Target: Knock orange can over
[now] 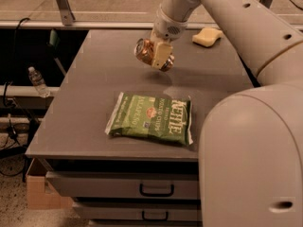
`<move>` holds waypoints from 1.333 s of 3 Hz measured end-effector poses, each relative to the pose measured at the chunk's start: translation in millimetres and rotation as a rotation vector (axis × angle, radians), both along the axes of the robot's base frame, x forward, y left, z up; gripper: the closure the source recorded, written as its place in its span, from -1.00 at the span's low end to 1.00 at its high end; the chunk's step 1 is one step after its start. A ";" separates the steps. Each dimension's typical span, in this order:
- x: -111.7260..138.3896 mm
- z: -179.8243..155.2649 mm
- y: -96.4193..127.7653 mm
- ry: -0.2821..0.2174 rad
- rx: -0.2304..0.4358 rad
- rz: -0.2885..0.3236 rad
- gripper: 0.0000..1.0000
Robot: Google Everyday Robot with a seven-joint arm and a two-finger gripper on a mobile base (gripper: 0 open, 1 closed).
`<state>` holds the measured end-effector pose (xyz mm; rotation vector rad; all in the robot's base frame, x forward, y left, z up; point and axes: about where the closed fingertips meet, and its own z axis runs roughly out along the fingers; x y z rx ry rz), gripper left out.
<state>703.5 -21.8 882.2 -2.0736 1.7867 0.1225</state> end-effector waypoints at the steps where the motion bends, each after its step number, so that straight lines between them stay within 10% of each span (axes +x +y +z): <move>1: -4.4 -6.2 2.1 0.026 -0.061 0.040 1.00; 4: -0.8 -13.1 7.9 0.023 -0.050 0.044 -0.27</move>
Offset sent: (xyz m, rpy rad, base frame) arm -0.0039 0.0018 -0.0055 -0.0549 0.0234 0.0354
